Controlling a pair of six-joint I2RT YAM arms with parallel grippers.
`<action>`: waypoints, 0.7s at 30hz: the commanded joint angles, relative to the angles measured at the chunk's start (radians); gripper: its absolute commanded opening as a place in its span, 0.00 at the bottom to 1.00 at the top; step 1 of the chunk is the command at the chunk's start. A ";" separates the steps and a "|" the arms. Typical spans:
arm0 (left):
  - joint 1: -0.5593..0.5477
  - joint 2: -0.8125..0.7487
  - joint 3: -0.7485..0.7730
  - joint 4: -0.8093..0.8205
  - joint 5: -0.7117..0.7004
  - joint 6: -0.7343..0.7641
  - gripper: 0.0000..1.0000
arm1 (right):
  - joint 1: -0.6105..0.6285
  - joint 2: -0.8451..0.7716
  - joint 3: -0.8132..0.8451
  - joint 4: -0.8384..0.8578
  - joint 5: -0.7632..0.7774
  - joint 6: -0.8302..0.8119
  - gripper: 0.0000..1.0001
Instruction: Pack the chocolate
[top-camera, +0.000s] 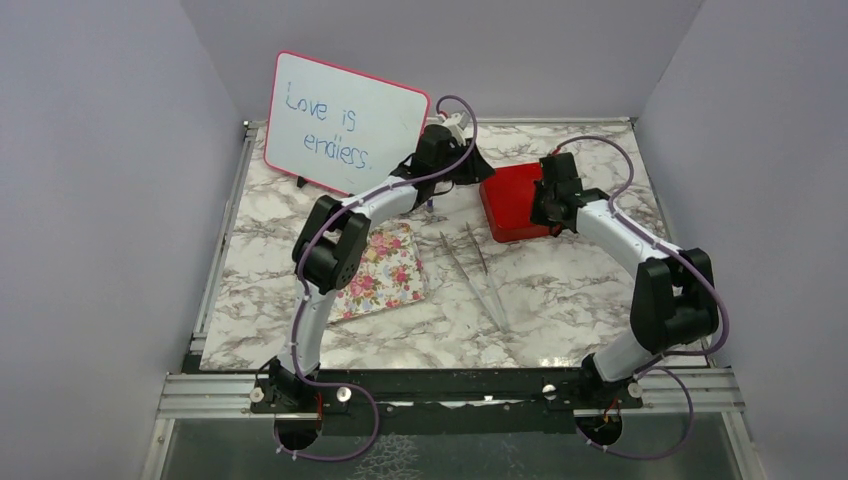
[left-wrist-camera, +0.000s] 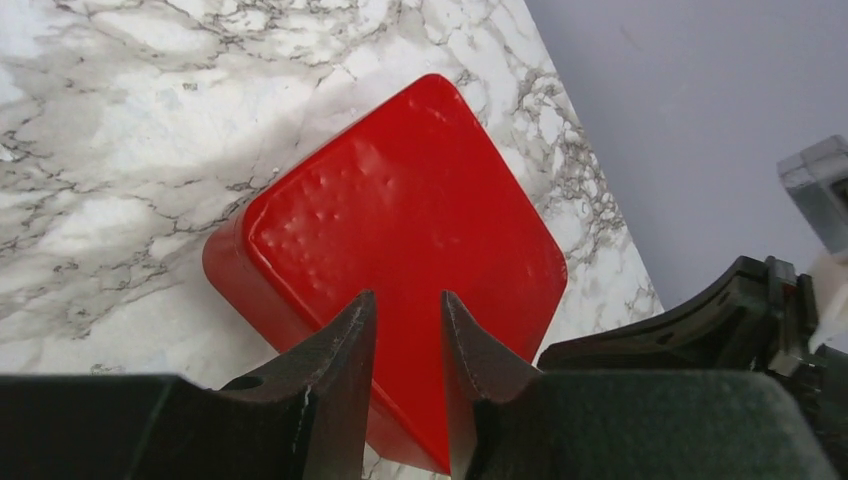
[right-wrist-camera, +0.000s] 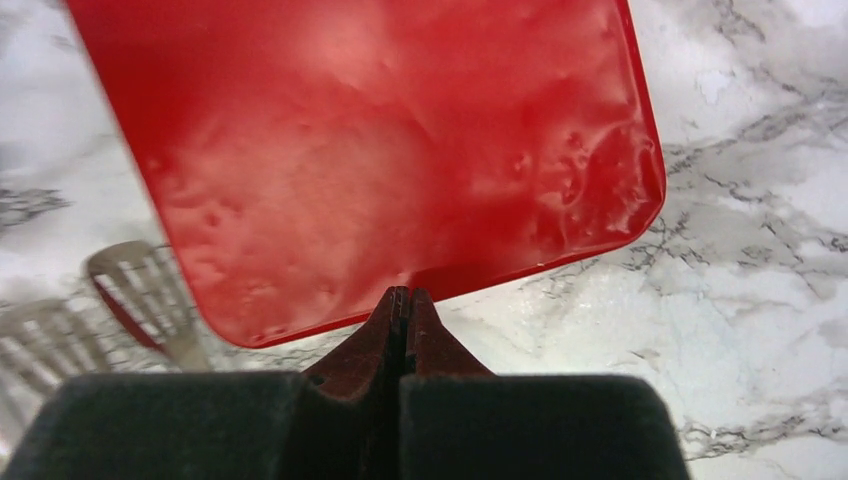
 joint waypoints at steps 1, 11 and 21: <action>-0.005 0.021 -0.028 0.010 0.033 0.018 0.31 | 0.004 0.050 -0.023 0.028 0.102 0.015 0.01; -0.008 -0.125 -0.045 -0.119 0.001 0.107 0.48 | 0.005 0.003 0.002 -0.037 0.097 0.013 0.09; -0.007 -0.391 -0.089 -0.378 -0.153 0.276 0.98 | 0.007 -0.257 0.019 -0.106 -0.092 -0.023 0.80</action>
